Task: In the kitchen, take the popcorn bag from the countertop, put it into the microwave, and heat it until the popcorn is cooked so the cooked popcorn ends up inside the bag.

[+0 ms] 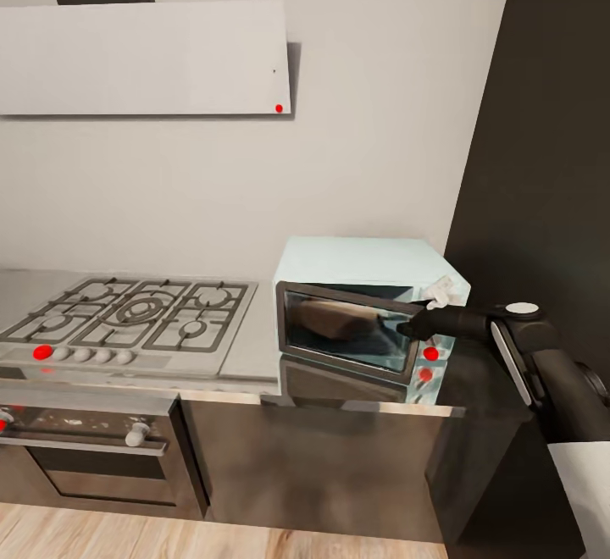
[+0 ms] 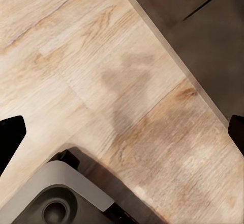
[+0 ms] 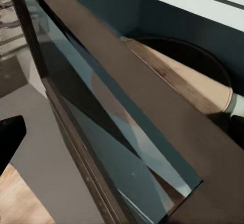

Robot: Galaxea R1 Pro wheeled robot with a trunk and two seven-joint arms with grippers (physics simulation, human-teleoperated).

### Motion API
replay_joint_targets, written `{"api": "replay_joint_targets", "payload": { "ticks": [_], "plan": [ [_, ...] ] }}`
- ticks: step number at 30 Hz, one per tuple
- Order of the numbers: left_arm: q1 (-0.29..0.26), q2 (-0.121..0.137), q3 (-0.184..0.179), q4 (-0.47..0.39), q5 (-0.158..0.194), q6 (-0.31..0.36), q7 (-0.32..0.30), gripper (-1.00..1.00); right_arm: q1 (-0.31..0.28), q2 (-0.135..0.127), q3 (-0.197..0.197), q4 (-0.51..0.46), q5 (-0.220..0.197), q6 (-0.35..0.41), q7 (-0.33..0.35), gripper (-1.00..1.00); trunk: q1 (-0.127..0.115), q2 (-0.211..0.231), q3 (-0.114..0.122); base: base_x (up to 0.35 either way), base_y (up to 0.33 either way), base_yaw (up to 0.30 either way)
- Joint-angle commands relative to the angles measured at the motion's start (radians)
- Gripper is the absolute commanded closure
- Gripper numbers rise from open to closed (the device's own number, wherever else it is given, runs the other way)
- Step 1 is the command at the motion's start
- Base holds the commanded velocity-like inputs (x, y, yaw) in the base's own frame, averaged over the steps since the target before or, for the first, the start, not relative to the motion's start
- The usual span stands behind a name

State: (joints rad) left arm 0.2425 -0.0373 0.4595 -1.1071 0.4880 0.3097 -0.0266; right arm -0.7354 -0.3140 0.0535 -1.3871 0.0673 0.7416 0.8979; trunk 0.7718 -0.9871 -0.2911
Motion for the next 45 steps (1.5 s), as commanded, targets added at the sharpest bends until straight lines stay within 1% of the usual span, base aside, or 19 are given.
{"api": "replay_joint_targets", "payload": {
  "ticks": [1,13,15,17,19,20,21,24,27,29,31,32,33,34,35,37,39,42,45],
  "plan": [
    [0.0,-0.001,0.003,-0.002,0.007,0.007,-0.003,-1.0,-0.001,0.0,0.0,-0.001,0.003,0.005,0.007,-1.0,0.0,-0.001,-0.001,-0.04,0.0,0.0],
    [-0.001,-0.001,0.004,0.0,0.011,0.008,0.005,-1.0,-0.001,0.006,0.003,-0.021,0.001,0.013,0.011,-1.0,0.0,-0.001,-0.001,-0.299,0.0,0.0],
    [-0.001,-0.001,0.004,0.0,0.012,0.008,0.006,-1.0,0.0,0.008,0.011,-0.061,0.0,0.016,0.064,-1.0,0.0,-0.001,-0.001,-0.299,0.0,0.0],
    [-0.001,-0.001,0.004,0.0,0.012,0.007,0.007,-1.0,0.003,0.01,0.034,-0.122,0.0,0.022,0.21,-1.0,0.0,-0.001,-0.001,-0.125,0.0,0.0],
    [-0.001,-0.001,0.004,0.0,0.012,0.006,0.007,-1.0,0.007,0.015,0.057,-0.161,-0.001,0.024,0.274,-1.0,0.0,-0.001,-0.001,-0.038,0.0,0.0],
    [-0.001,-0.001,0.004,0.0,0.012,0.007,0.007,-1.0,0.009,0.016,0.074,-0.179,-0.004,0.027,0.292,-1.0,0.0,-0.001,-0.001,-0.019,0.0,0.0],
    [-0.001,-0.001,0.004,0.0,0.012,0.006,0.007,-1.0,0.012,0.019,0.127,-0.214,-0.009,0.043,0.346,-1.0,0.0,-0.001,-0.001,-0.004,0.0,0.0],
    [0.0,-0.001,0.004,0.002,0.012,0.007,0.007,-1.0,0.013,0.019,0.178,-0.223,-0.009,0.057,0.384,-1.0,0.0,-0.001,-0.001,-0.002,0.0,0.0],
    [-0.001,-0.001,0.004,0.007,0.011,0.006,0.007,-1.0,0.013,0.019,0.184,-0.226,-0.011,0.063,0.394,-1.0,0.0,-0.001,-0.001,0.0,0.0,0.0],
    [-0.001,-0.001,0.004,0.009,0.011,0.006,0.007,-1.0,0.013,0.019,0.111,-0.226,-0.017,0.063,0.398,-1.0,0.0,-0.001,-0.001,0.0,0.0,0.0],
    [-0.002,-0.001,0.004,0.01,0.011,0.006,0.007,-1.0,0.013,0.041,-0.053,-0.226,-0.034,0.065,0.394,-1.0,0.0,-0.001,-0.001,0.0,0.0,0.0],
    [-0.002,-0.001,0.004,0.011,0.011,0.006,0.007,-1.0,0.011,0.072,-0.14,-0.223,-0.04,0.066,0.388,-1.0,0.0,-0.001,-0.001,0.0,0.0,0.0],
    [-0.002,-0.001,0.004,0.011,0.011,0.006,0.007,-1.0,0.01,0.091,-0.181,-0.221,-0.041,0.066,0.379,-1.0,0.0,-0.001,-0.001,0.0,0.0,0.0],
    [-0.002,-0.001,0.004,0.012,0.01,0.006,0.007,-1.0,0.006,0.135,-0.258,-0.219,-0.043,0.069,0.337,-1.0,0.0,-0.001,-0.001,0.0,0.0,0.0],
    [-0.002,-0.001,0.004,0.012,0.01,0.006,0.007,-1.0,0.003,0.2,-0.339,-0.217,-0.046,0.087,0.216,-1.0,0.0,-0.001,-0.001,0.0,0.0,0.0],
    [-0.002,-0.001,0.004,0.013,0.009,0.006,0.007,-1.0,0.0,0.254,-0.39,-0.215,-0.054,0.132,0.009,-1.0,0.0,-0.001,-0.001,0.0,0.0,0.0],
    [-0.002,-0.001,0.004,0.013,0.009,0.006,0.007,-1.0,-0.003,0.278,-0.411,-0.214,-0.057,0.157,-0.142,-1.0,0.0,-0.001,-0.001,0.0,0.0,0.0],
    [-0.002,-0.001,0.004,0.013,0.009,0.006,0.007,-1.0,-0.03,0.297,-0.422,-0.184,-0.055,0.175,-0.246,-1.0,0.0,-0.001,-0.001,0.0,0.0,0.0],
    [-0.002,-0.001,0.004,0.015,0.009,0.006,0.007,-1.0,-0.085,0.303,-0.423,-0.07,-0.053,0.18,-0.379,-1.0,0.0,-0.001,-0.001,0.0,0.0,0.0]
  ]
}}
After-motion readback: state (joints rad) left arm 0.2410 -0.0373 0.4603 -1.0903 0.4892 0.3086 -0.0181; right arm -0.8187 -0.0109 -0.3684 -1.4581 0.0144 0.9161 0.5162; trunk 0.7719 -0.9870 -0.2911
